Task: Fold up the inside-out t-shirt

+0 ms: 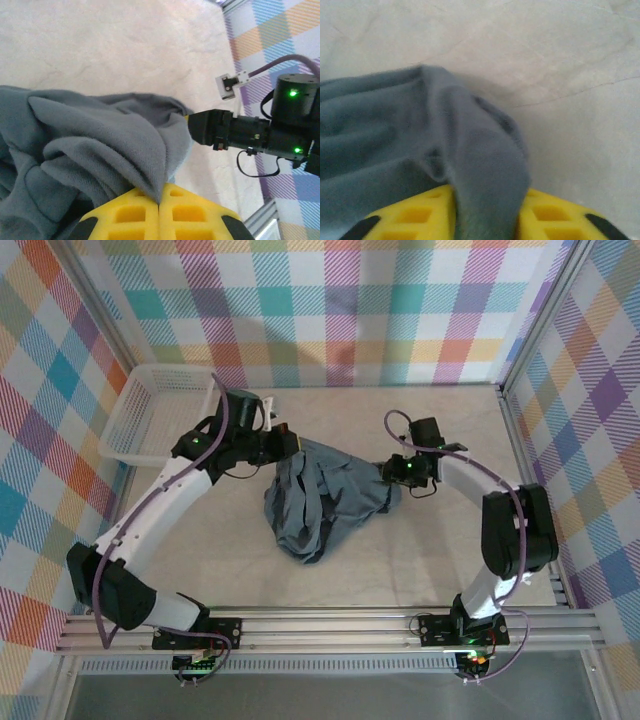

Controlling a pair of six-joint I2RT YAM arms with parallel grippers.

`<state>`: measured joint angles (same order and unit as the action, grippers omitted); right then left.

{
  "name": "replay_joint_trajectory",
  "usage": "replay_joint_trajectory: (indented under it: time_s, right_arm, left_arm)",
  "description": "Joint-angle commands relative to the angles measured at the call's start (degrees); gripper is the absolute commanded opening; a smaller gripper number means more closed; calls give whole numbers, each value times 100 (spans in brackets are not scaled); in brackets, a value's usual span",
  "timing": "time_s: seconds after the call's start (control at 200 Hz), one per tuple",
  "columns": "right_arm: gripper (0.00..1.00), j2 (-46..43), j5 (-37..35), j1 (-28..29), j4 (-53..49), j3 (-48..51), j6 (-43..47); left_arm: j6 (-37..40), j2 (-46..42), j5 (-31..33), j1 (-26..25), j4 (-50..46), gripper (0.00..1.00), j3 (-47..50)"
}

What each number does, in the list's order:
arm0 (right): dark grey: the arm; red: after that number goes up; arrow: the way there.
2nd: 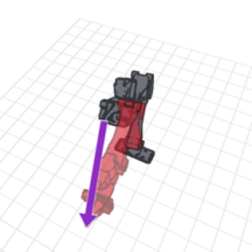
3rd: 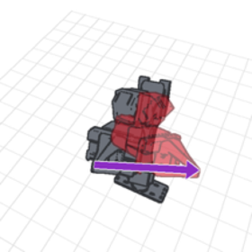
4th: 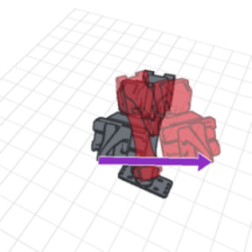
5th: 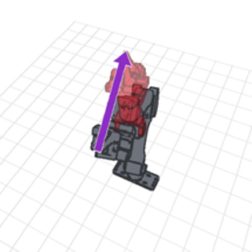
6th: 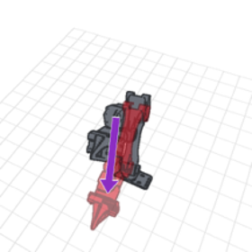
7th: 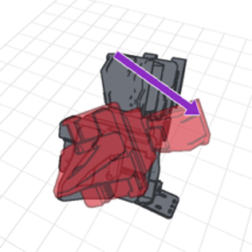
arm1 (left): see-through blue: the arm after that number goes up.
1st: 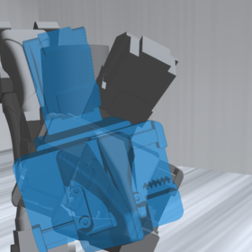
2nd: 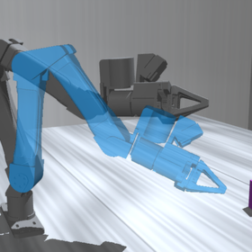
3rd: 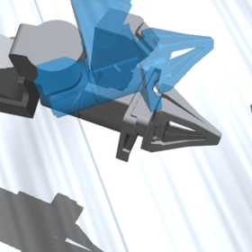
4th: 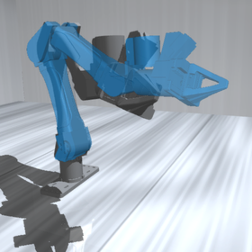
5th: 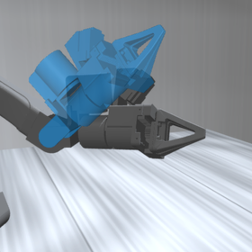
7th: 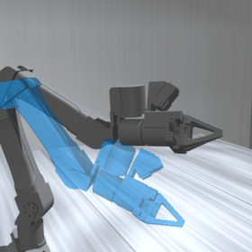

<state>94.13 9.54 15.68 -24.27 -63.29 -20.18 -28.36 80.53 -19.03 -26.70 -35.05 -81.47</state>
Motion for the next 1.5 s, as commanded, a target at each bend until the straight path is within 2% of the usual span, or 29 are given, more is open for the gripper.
replay_joint_trajectory:
  time_s: [0.0, 0.095, 0.155, 0.245, 0.335, 0.435, 0.52, 0.54, 0.59, 0.63, 0.7, 0.77, 0.835, 0.89, 1.05, 1.15, 1.26, 1.315, 1.38, 1.445, 1.495]
  right_arm:
    - [42, -1297, -197, 497, 271, 27, 162]
    - [41, -2064, -470, 1437, 1061, 539, 86]
    - [42, -2251, -619, 2099, 1654, 821, -152]
    - [45, -1970, -567, 2841, 2315, 888, -319]
    - [47, -1367, -848, 3110, 2263, 547, -275]
    - [45, -814, -1397, 3114, 2055, 259, -217]
    - [38, -532, -1202, 3116, 2056, 89, 26]
    - [33, -494, -1138, 3115, 2039, 46, 52]
    - [11, -486, -908, 3111, 2003, -19, 116]
    - [0, -584, -622, 3116, 2029, -4, 94]
    - [0, -984, 132, 3093, 2278, 176, 31]
    - [0, -1519, 986, 2941, 2824, 533, -292]
    - [0, -1957, 1688, 2630, 3572, 965, -842]
    - [0, -2161, 2250, 2269, 4194, 1278, -1275]
    - [0, -2153, 3076, 1830, 4305, 1388, -1187]
    - [0, -2048, 3338, 1774, 4212, 1240, -1116]
    - [0, -1928, 3375, 1754, 4014, 1046, -1019]
    - [0, -1872, 3442, 1751, 3966, 950, -1005]
    - [0, -1839, 3596, 1752, 3948, 849, -1005]
    - [0, -1839, 3749, 1754, 3915, 769, -1009]
    - [0, -1900, 3682, 1750, 3737, 718, -960]
  left_arm:
    - [-116, 67, -185, 29, -342, 0, -64]
    - [-151, 164, -163, 11, -333, 0, -115]
    - [-192, 191, -151, -13, -262, 0, -128]
    - [-255, 228, -114, -61, -169, 0, -161]
    - [-252, 245, -84, -93, -191, 0, -200]
    - [-216, 197, 26, -95, -297, 0, -205]
    - [-168, 165, 135, -95, -362, 0, -178]
    - [-157, 160, 150, -87, -362, 0, -168]
    - [-103, 170, 223, -83, -375, 0, -144]
    - [5, 201, 368, -43, -433, 0, -127]
    - [228, 312, 818, 184, -453, 0, 48]
    - [472, 564, 1064, 610, -94, 7, 483]
    - [594, 781, 828, 934, 268, 13, 805]
    - [608, 748, 526, 1008, 541, 20, 990]
    - [770, -107, 106, 970, 1018, 48, 1586]
    - [1137, -766, 147, 545, 1086, 59, 2098]
    - [1709, -1478, 964, -721, 1695, 65, 3034]
    - [1885, -1601, 1342, -1134, 1971, 68, 3363]
    - [1865, -1521, 1842, -1245, 2250, 71, 3606]
    - [1615, -1261, 2723, -1228, 2159, 73, 3546]
    - [1561, -1073, 2628, -1095, 2133, 74, 3365]
